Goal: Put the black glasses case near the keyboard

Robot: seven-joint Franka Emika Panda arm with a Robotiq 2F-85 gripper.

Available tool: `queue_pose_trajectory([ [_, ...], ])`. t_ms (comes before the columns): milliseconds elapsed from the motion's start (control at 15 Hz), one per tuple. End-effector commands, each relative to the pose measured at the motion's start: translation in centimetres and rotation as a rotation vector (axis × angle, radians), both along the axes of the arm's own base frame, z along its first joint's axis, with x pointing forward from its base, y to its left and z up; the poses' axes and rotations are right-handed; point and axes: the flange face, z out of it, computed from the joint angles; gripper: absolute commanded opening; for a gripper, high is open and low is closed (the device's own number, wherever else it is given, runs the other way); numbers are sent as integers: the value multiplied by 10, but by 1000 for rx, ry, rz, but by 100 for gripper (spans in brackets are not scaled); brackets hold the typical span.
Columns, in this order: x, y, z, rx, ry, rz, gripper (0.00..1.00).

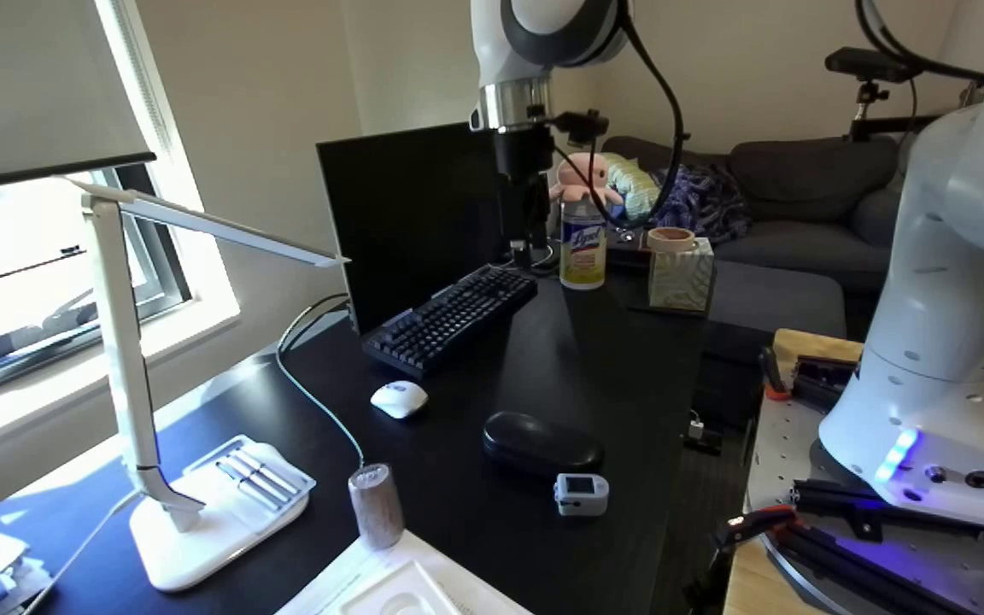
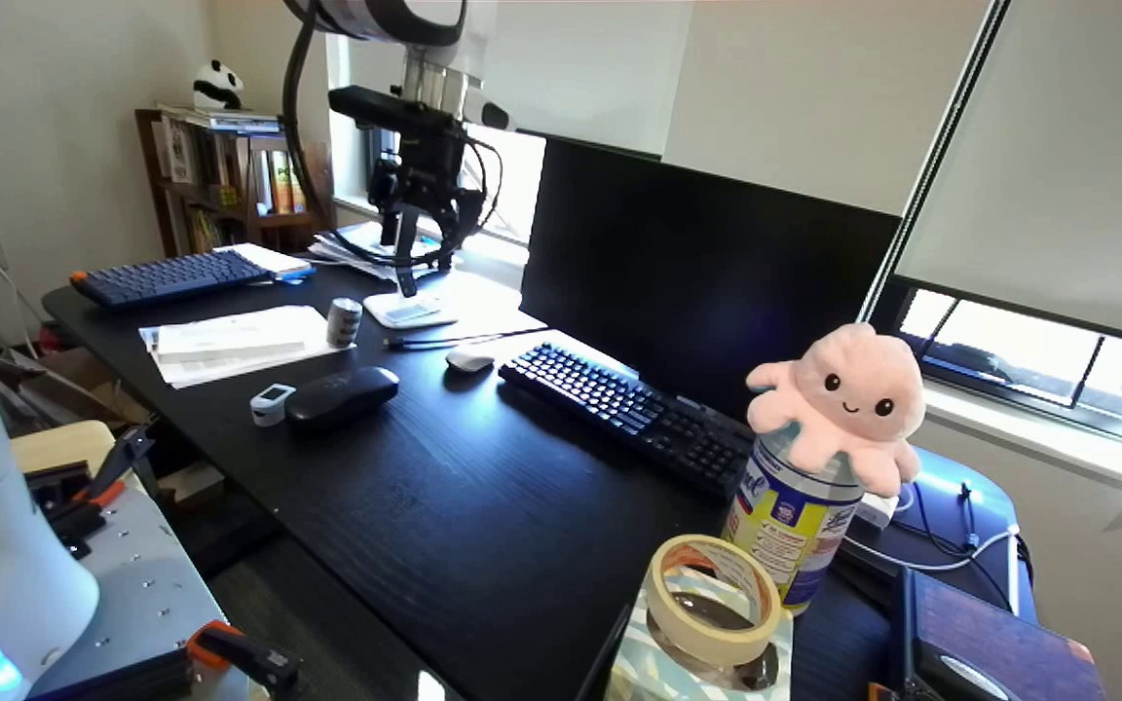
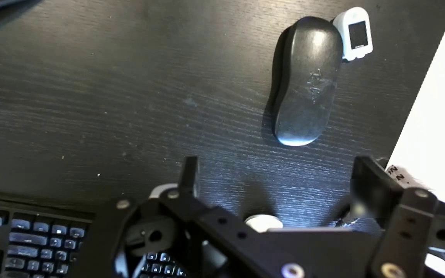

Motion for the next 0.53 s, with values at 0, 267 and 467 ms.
queue_pose_trajectory([
  [0,-2,22,-36,-7,5,-70,100],
  [267,-1,41,-79,-32,25,-145,100],
  [467,7,54,-122,-17,85,-179,100],
])
